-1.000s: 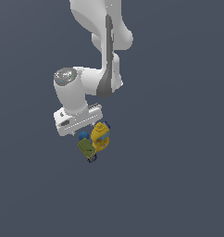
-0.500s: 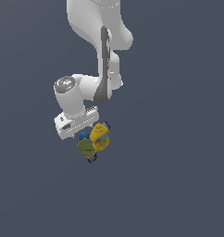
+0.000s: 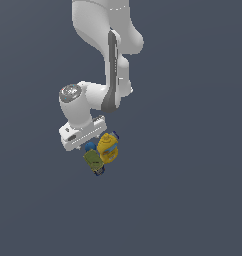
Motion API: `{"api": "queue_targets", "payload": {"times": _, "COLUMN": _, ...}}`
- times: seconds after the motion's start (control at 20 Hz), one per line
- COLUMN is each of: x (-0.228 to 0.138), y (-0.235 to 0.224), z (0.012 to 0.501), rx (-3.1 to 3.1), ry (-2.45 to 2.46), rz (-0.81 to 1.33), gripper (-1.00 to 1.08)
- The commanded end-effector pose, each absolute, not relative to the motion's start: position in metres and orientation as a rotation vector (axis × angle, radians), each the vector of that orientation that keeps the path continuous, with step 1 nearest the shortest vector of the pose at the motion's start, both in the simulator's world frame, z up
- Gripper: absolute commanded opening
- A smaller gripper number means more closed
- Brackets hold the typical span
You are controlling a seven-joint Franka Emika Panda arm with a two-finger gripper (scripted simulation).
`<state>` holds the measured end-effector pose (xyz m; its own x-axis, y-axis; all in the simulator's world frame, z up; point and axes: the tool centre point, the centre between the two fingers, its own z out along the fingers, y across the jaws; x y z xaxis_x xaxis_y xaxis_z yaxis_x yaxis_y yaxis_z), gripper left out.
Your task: Pick up a designated object from a clutter of objects.
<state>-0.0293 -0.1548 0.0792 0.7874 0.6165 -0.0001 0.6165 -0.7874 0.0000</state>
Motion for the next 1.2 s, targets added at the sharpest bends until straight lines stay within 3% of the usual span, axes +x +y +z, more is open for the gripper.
{"api": "queue_targets", "payload": {"times": 0.0, "x": -0.03, "y": -0.155, "z": 0.074, "rx": 2.97, "ry": 1.025, "rz": -0.001, "gripper": 1.0}}
{"api": "queue_targets", "payload": {"times": 0.7, "x": -0.03, "y": -0.155, "z": 0.031, "rx": 2.968, "ry": 1.029, "rz": 0.0, "gripper": 1.0}}
{"api": "queue_targets", "payload": {"times": 0.75, "x": -0.03, "y": -0.155, "z": 0.031, "rx": 2.968, "ry": 1.029, "rz": 0.0, "gripper": -1.0}}
{"api": "queue_targets", "payload": {"times": 1.15, "x": -0.03, "y": -0.155, "z": 0.031, "rx": 2.968, "ry": 1.029, "rz": 0.0, "gripper": -1.0}}
